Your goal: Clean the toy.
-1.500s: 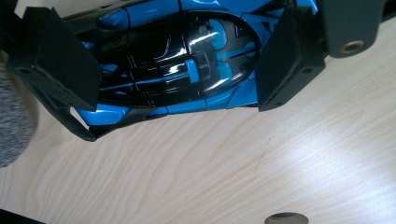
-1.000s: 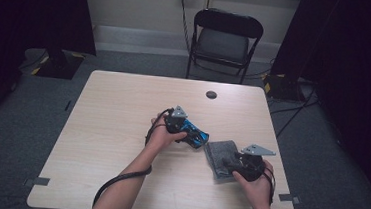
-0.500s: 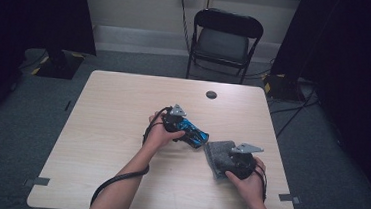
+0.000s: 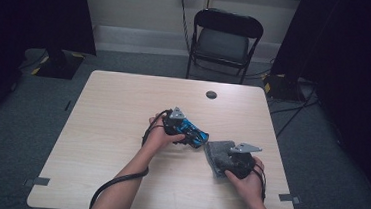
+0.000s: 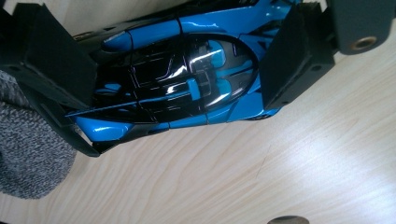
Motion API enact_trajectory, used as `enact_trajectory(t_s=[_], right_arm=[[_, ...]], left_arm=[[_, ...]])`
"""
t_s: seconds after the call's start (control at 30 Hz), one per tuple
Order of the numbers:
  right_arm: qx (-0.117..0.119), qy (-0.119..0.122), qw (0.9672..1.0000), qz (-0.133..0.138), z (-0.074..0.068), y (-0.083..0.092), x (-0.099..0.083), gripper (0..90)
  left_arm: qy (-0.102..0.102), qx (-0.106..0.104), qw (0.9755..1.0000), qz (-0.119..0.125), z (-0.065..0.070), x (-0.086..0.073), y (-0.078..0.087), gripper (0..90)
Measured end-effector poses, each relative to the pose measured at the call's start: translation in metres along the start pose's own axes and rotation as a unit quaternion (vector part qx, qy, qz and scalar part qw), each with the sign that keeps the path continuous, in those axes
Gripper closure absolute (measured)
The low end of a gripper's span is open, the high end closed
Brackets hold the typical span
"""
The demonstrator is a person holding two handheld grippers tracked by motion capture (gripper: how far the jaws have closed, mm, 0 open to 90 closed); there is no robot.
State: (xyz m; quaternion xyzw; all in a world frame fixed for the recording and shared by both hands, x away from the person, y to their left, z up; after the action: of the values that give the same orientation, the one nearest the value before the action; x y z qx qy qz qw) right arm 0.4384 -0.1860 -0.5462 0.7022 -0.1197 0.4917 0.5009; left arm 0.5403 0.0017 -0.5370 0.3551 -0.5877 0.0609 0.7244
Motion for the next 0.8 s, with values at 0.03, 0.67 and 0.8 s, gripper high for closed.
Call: enact_trajectory(t_s=[0.03,0.67,0.8], right_arm=[[-0.003,0.002,1.0,-0.003,0.001,0.0,0.001,43.1],[-0.042,-0.024,0.9988,-0.009,0.014,-0.022,0.028,75.2],[-0.023,-0.006,0.9996,-0.014,-0.004,-0.026,0.027,75.6]], left_arm=[[0.0,0.0,1.0,-0.002,0.0,0.0,0.0,10.4],[-0.002,0.001,0.9997,-0.023,0.0,0.002,-0.002,9.0],[-0.002,0.002,0.9998,-0.02,0.0,0.001,-0.001,9.0]])
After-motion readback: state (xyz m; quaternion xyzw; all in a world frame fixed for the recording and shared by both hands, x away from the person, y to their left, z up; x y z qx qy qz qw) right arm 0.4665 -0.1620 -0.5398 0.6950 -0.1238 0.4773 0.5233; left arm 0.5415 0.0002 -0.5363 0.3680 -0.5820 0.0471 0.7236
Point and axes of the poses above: each handheld gripper's, and its own axes: y roughly backward along the jaws, x roughly out of its top, z roughly to its right, the point moved 8 cm from there along -y, roughly forward along the jaws, and after that the axes turned 8 degrees about z, right-handed, at the moved point
